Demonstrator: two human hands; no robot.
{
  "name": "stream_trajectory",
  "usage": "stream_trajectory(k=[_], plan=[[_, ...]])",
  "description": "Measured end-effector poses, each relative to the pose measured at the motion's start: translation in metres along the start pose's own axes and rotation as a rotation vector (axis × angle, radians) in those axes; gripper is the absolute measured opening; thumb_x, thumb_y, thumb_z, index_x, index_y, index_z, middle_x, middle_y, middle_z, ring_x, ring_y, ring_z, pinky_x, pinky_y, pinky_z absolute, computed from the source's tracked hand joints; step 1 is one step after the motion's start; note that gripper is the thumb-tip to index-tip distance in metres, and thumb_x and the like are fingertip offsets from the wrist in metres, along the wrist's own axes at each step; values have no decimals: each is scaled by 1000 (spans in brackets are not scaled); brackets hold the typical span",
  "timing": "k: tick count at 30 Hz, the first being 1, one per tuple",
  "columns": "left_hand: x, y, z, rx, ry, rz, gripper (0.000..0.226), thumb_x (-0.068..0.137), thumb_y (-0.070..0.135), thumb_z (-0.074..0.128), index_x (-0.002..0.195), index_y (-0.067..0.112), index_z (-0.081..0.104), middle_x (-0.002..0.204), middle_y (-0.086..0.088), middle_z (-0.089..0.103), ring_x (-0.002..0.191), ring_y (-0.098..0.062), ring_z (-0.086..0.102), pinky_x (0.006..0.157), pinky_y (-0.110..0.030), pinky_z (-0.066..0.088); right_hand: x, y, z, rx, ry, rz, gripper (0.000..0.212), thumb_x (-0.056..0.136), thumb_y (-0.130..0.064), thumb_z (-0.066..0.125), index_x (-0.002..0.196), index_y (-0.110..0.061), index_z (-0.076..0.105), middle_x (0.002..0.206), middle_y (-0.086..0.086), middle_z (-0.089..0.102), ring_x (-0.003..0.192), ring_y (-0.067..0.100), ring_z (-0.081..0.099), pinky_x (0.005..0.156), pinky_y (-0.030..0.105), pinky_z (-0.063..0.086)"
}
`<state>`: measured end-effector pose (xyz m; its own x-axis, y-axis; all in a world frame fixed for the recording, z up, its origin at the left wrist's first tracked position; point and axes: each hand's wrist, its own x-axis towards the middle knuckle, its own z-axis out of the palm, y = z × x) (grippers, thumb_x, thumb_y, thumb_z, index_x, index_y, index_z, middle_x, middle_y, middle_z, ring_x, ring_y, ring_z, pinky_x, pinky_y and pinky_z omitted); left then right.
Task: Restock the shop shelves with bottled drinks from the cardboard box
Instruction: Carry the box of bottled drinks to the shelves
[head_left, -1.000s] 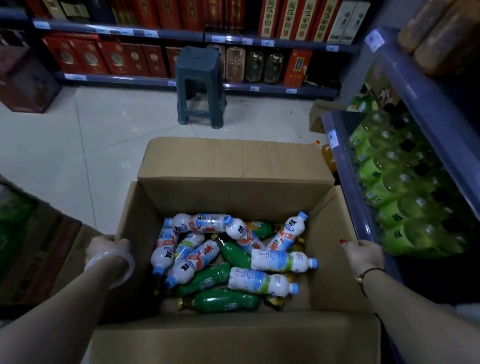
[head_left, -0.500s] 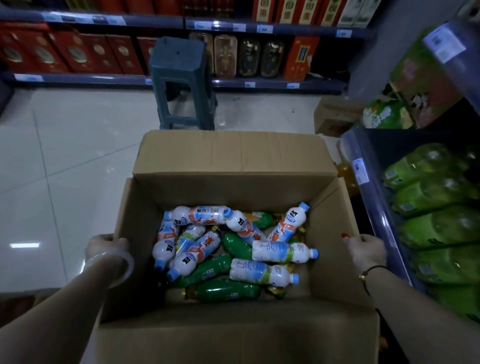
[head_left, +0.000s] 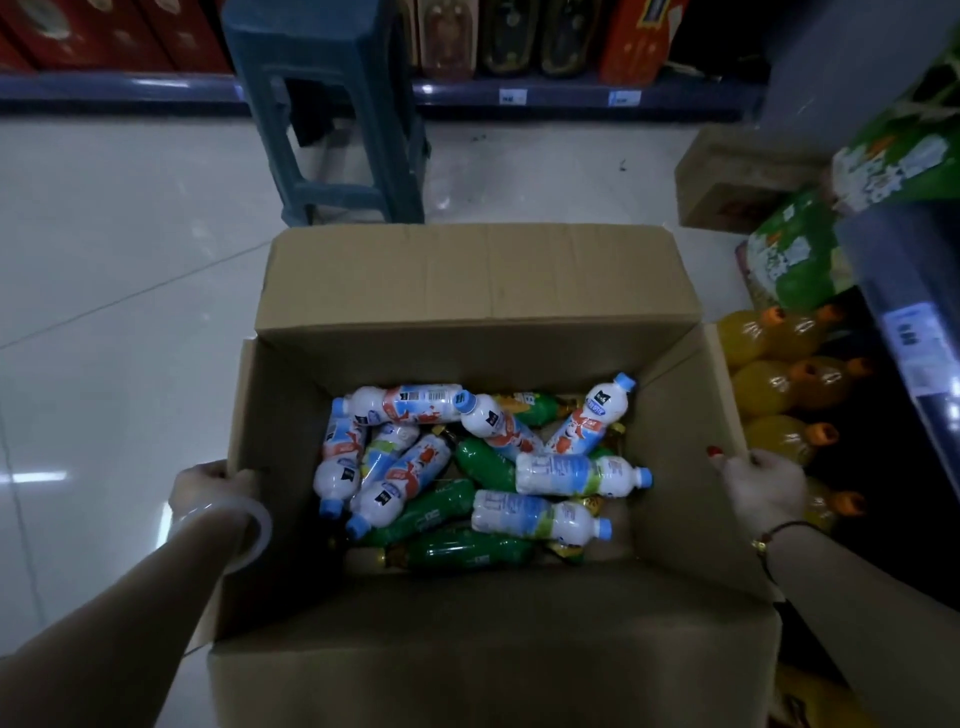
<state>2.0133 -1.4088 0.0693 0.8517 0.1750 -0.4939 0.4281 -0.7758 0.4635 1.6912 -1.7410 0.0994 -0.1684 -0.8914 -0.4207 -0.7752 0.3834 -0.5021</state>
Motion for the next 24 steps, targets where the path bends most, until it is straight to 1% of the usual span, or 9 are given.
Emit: stream_trajectory(k=[6, 9, 12, 14, 15, 17, 18, 20, 24], plan=[[47, -25, 52, 98, -25, 13, 27, 79, 16, 67, 102, 0, 69, 98, -26, 68, 93, -41, 65, 72, -34, 43, 33, 26, 47, 14, -17, 31, 32, 88, -25, 63, 113, -6, 62, 101, 13, 63, 95, 31, 56, 79, 39, 46], [52, -30, 68, 103, -33, 8, 28, 79, 17, 67, 101, -1, 69, 97, -26, 68, 93, -41, 65, 71, -34, 43, 45, 33, 63, -14, -2, 22, 31, 87, -26, 64, 111, -6, 64, 104, 15, 65, 96, 32, 58, 85, 45, 49], [57, -38, 83, 97, -33, 34, 29, 82, 14, 65, 105, -4, 68, 97, -27, 67, 96, -43, 63, 72, -33, 40, 55, 40, 77, -23, -1, 27, 31, 88, -23, 64, 114, -5, 62, 105, 15, 63, 96, 30, 57, 82, 42, 47], [59, -40, 91, 101, -30, 51, 30, 83, 13, 65, 106, -6, 66, 87, -21, 62, 93, -42, 63, 72, -32, 38, 60, 46, 83, -25, -3, 20, 33, 89, -21, 63, 117, -4, 60, 110, 17, 63, 102, 33, 57, 83, 43, 46], [58, -38, 94, 99, -36, 43, 30, 83, 12, 65, 106, -7, 66, 84, -18, 58, 87, -40, 61, 72, -32, 38, 62, 47, 86, -26, 1, 23, 35, 89, -20, 62, 120, -3, 58, 114, 19, 62, 107, 34, 56, 84, 43, 45], [60, -35, 100, 117, -22, 50, 27, 82, 10, 65, 102, -7, 67, 79, -17, 56, 77, -33, 56, 72, -34, 40, 67, 49, 92, -28, 9, 35, 38, 90, -18, 61, 124, -3, 55, 121, 20, 59, 113, 36, 54, 86, 42, 44], [61, -33, 104, 127, -1, 61, 24, 80, 10, 65, 98, -5, 68, 77, -18, 58, 76, -35, 57, 72, -37, 43, 69, 51, 94, -33, 8, 40, 38, 90, -18, 61, 125, -2, 55, 121, 21, 59, 114, 36, 54, 85, 42, 43], [61, -28, 108, 131, 18, 52, 22, 79, 10, 65, 96, -3, 69, 77, -20, 59, 81, -40, 61, 78, -42, 48, 72, 53, 99, -38, 0, 35, 38, 90, -18, 60, 124, 0, 55, 121, 22, 59, 114, 37, 53, 83, 41, 42], [66, -30, 122, 114, 20, 26, 25, 82, 9, 63, 102, -5, 67, 88, -25, 64, 90, -43, 62, 85, -46, 48, 80, 60, 111, -21, -17, 29, 38, 90, -20, 62, 122, -1, 57, 119, 21, 59, 112, 37, 53, 83, 39, 42]])
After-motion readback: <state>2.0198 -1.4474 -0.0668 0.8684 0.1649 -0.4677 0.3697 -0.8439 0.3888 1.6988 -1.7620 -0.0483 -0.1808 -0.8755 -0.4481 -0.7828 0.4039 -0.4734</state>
